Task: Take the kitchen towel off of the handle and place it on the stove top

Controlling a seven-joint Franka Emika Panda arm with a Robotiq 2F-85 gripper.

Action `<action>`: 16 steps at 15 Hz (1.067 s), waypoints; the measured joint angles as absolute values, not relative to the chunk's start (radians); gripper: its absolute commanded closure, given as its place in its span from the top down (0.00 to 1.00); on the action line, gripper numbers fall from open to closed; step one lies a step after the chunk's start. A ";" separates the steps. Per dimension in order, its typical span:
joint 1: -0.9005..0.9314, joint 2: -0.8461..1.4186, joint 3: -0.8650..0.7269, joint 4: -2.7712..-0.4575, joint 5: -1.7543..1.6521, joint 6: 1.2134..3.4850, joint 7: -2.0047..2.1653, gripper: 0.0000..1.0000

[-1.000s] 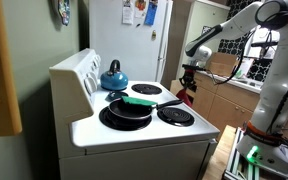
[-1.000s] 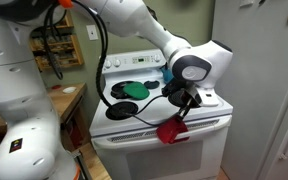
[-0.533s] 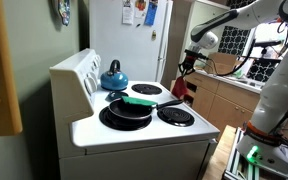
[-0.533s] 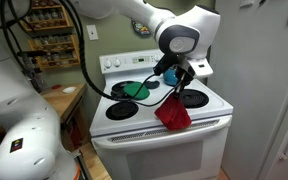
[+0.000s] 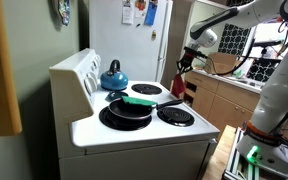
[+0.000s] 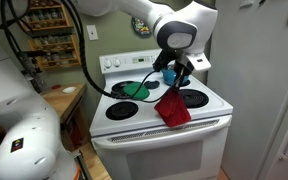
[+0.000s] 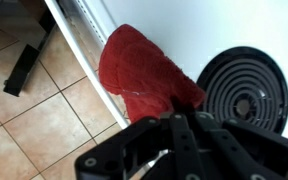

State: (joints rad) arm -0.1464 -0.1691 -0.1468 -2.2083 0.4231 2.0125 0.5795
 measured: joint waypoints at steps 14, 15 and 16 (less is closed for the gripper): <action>-0.096 -0.169 -0.109 -2.202 0.603 1.934 0.342 0.13; -0.099 -0.147 -0.109 -2.201 0.593 1.934 0.334 0.30; -0.101 -0.127 -0.109 -2.201 0.580 1.937 0.332 0.37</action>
State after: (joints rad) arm -0.1009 -0.1272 -0.1090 -2.2011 0.5802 1.9374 0.3320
